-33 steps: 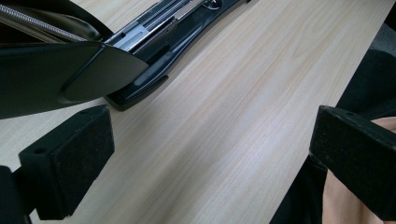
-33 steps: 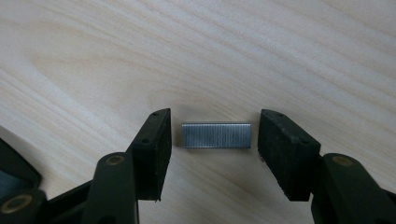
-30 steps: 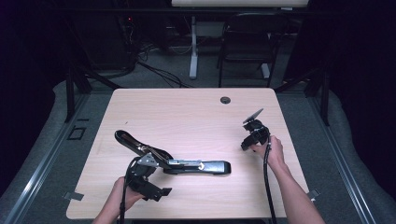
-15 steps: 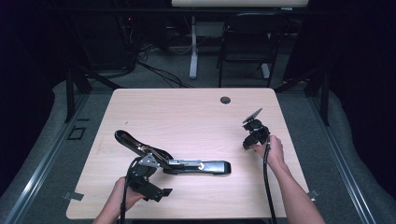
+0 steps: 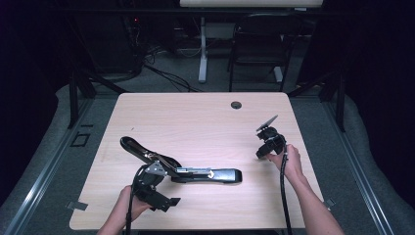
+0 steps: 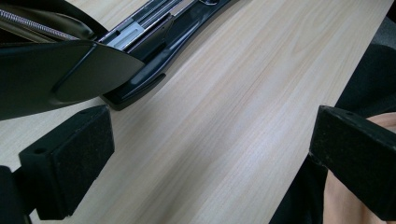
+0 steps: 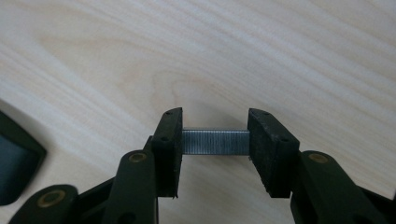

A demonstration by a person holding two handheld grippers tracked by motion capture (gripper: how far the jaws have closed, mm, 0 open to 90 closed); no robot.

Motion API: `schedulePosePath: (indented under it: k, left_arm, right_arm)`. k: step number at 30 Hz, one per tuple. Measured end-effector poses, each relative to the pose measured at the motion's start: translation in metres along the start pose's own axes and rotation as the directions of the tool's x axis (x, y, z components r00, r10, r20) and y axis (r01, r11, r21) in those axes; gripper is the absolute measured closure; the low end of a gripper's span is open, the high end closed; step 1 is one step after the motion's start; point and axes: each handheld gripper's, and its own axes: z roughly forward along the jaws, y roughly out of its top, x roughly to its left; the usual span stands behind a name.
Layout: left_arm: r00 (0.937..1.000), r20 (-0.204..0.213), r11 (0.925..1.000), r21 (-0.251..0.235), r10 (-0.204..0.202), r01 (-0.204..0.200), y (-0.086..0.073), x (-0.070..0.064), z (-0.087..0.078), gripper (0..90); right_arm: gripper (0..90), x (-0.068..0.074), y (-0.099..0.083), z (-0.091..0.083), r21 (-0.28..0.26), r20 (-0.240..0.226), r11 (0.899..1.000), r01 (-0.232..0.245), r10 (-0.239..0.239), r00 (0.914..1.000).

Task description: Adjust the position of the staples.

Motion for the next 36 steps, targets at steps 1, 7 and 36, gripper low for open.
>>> schedulePosePath:
  k: [1, 7, 36]
  left_arm:
    - [1.0000, -0.001, 1.0000, 0.000, 0.001, -0.001, 0.000, 0.000, 0.000, 0.2]
    - [1.0000, -0.002, 1.0000, 0.004, 0.004, -0.004, 0.000, 0.000, 0.000, 0.1]
    - [0.9999, -0.012, 1.0000, 0.007, 0.007, -0.007, 0.000, 0.002, -0.001, 0.2]
  right_arm:
    - [56.9, 0.001, -0.002, -0.001, -0.002, -0.017, 1.000, -0.008, 0.008, 0.9998]
    - [56.9, 0.004, -0.013, -0.009, -0.018, -0.045, 1.000, 0.001, -0.001, 0.9990]
    - [56.8, 0.040, -0.049, -0.030, -0.025, -0.113, 0.995, 0.092, -0.094, 0.9891]
